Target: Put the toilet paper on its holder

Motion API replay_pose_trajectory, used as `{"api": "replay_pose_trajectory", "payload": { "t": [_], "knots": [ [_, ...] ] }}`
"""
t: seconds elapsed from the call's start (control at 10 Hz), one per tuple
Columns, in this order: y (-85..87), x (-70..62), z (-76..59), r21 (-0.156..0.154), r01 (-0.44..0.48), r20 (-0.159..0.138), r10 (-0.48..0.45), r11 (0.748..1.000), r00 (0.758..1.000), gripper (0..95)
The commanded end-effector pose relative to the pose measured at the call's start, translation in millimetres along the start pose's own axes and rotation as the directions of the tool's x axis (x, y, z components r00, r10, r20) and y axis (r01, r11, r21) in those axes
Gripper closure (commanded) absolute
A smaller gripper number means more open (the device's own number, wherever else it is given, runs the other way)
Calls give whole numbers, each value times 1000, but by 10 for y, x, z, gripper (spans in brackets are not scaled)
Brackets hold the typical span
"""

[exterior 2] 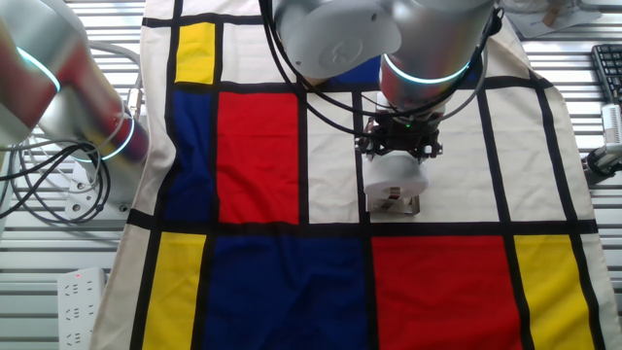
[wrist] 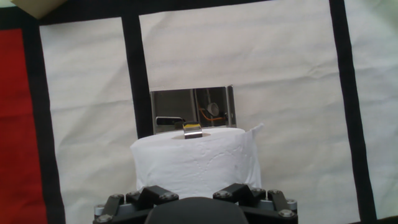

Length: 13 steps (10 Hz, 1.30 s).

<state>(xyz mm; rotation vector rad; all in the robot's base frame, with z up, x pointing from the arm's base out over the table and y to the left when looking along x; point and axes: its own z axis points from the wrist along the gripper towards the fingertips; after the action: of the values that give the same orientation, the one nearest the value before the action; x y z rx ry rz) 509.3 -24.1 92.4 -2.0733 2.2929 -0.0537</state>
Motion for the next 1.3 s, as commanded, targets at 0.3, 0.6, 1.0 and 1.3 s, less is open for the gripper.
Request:
{"api": "replay_pose_trajectory", "payload": {
  "t": [0.3,0.6,1.0,1.3],
  "knots": [
    [3,1,1,0,0,0,0,1000,1000,570],
    [3,1,1,0,0,0,0,1000,1000,570],
    [-26,-14,-3,-143,-23,16,25,989,1000,0],
    [-24,-15,-8,-141,-18,21,21,990,1000,0]
  ]
}}
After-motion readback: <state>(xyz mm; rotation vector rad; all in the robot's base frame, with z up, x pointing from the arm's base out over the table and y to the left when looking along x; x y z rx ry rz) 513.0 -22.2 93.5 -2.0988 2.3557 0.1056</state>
